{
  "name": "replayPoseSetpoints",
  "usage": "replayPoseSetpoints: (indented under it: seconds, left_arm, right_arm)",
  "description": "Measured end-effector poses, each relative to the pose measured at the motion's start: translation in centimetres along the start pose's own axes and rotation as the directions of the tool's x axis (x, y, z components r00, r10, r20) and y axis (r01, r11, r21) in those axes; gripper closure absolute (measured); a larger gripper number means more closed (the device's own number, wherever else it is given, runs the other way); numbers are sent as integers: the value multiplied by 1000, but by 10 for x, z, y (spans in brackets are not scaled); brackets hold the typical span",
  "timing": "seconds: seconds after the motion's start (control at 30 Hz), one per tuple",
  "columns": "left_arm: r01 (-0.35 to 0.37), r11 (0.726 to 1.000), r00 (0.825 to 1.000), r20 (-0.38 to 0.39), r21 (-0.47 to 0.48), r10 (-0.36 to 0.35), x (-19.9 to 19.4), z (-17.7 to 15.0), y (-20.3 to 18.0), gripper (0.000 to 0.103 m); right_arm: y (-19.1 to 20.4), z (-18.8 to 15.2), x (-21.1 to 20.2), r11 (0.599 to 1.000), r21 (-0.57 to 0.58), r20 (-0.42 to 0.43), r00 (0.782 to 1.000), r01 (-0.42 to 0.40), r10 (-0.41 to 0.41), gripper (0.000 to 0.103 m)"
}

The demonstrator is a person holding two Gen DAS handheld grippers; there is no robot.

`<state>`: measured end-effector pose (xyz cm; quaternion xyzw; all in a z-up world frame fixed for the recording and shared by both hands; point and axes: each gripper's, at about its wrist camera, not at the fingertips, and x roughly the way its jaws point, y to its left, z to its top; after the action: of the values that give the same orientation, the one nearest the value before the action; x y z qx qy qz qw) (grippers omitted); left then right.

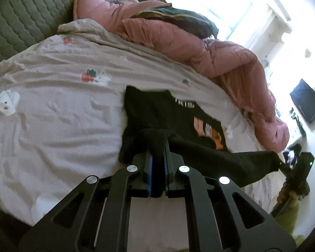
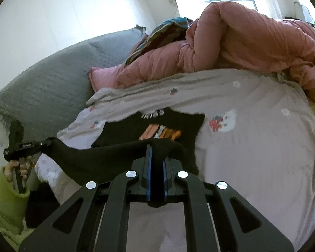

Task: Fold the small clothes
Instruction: 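Lift the hem with both grippers and fold it over toward the collar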

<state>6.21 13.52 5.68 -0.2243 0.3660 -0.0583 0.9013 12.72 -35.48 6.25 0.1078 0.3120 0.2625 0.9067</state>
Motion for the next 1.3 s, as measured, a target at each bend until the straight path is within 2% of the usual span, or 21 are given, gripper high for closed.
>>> replayPoseSetpoints:
  seconds: [0.27, 0.57, 0.93, 1.1, 1.2, 1.27, 1.3]
  left_arm:
    - [14, 999, 1000, 12, -52, -14, 33, 45, 11, 101]
    - [-25, 997, 1000, -9, -75, 24, 95, 82, 19, 101]
    - [-86, 993, 995, -64, -84, 81, 155, 89, 42, 101]
    - [-112, 989, 990, -96, -98, 102, 177, 83, 55, 100]
    - [-122, 987, 989, -102, -101, 112, 183, 77, 61, 96]
    - [-126, 987, 989, -88, -103, 117, 181, 75, 63, 84]
    - [-127, 987, 990, -70, -100, 121, 176, 75, 63, 81]
  right_arm:
    - [-11, 34, 39, 999, 36, 6, 1000, 30, -30, 96]
    - [-32, 57, 96, 993, 66, -40, 995, 95, -92, 96]
    - [-64, 50, 166, 979, 101, -154, 975, 180, -163, 96]
    - [-73, 41, 191, 969, 109, -215, 957, 222, -195, 95]
    - [-74, 35, 198, 962, 99, -236, 946, 253, -224, 85]
    - [-76, 33, 194, 951, 102, -223, 939, 290, -262, 54]
    - [-77, 33, 191, 952, 108, -214, 941, 288, -260, 54]
